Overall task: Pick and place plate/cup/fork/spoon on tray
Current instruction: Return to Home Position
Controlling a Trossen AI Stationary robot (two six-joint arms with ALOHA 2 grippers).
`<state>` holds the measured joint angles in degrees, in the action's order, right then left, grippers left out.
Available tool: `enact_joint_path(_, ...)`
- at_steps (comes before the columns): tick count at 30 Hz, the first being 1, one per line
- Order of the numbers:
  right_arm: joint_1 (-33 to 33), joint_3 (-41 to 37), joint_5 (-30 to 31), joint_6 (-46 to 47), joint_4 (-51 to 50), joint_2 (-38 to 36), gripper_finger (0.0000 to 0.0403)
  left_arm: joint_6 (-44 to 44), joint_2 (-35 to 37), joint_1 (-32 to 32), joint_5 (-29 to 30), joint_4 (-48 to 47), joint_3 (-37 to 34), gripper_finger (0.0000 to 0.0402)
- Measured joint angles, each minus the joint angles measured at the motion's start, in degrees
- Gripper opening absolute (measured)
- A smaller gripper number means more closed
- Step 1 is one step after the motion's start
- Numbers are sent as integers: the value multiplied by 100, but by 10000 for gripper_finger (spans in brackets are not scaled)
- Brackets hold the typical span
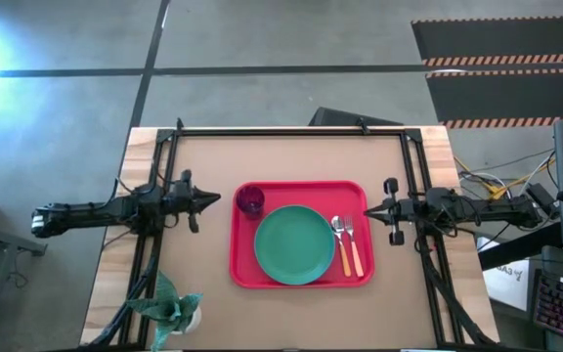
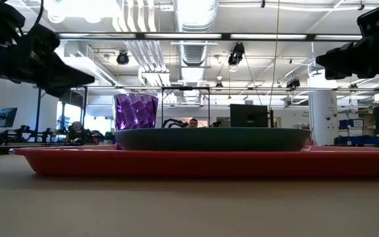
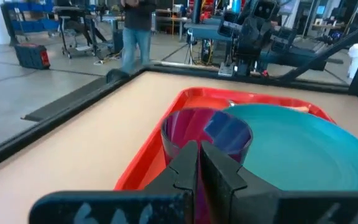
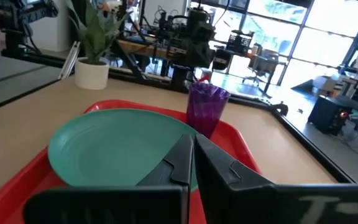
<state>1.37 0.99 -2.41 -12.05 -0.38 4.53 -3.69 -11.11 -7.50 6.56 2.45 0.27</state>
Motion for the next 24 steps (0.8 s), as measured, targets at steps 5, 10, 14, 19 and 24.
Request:
enact_joint_path(5,0,2,-71,57,-9,3,9,12,173,-1,-265,192,0,0)
enact_joint_path(10,0,24,-117,-26,-25,-2,9,43,419,1,-775,-137,0,0)
enact_joint_path(14,0,97,-149,-275,-159,-2,9,444,589,-1,-750,-160,-2,0)
enact_joint_path(19,0,148,-141,-288,-322,-8,9,584,694,-1,-642,-194,-2,0)
enact_joint_path(24,0,162,-103,-224,-387,-8,9,593,666,-1,-538,-187,-2,0)
